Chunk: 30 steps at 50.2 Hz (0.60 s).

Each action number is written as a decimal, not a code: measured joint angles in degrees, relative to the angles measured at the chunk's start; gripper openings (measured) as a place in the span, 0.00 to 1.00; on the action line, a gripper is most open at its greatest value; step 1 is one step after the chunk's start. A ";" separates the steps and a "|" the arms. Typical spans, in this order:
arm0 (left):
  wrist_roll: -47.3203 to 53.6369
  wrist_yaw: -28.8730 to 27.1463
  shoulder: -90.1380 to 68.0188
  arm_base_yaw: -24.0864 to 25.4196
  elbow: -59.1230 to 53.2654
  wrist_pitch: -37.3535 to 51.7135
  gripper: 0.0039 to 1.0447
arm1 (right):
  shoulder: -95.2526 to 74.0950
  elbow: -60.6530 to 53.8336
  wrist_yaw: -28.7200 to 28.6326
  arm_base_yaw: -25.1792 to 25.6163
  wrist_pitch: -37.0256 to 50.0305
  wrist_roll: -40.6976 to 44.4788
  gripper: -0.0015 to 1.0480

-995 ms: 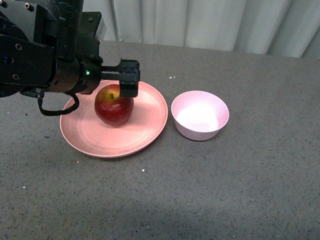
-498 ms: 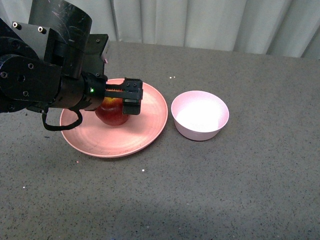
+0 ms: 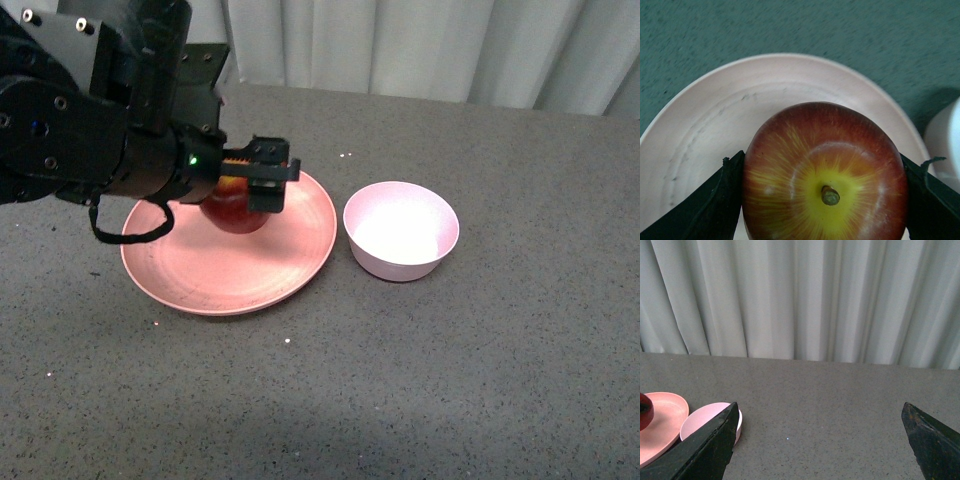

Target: Move apple from plate to bowl

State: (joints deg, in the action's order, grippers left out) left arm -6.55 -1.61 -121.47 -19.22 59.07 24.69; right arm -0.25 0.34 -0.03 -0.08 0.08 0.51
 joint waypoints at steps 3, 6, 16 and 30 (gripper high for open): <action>-0.33 0.72 0.90 -2.08 1.79 -0.61 0.74 | 0.00 0.00 0.00 0.00 0.00 0.02 0.91; -0.42 1.29 1.18 -4.22 3.72 -0.61 0.74 | 0.00 0.00 0.00 0.00 0.00 0.00 0.91; -0.09 1.88 0.76 -10.43 8.50 -2.47 0.74 | 0.00 0.00 0.00 0.00 0.00 0.00 0.91; 4.83 2.16 -4.13 -14.47 13.77 -6.14 0.74 | 0.00 0.00 0.00 0.00 0.00 0.00 0.91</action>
State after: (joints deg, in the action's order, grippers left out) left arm -1.72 0.56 -125.60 -33.69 72.84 18.55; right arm -0.25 0.34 -0.03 -0.08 0.08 0.51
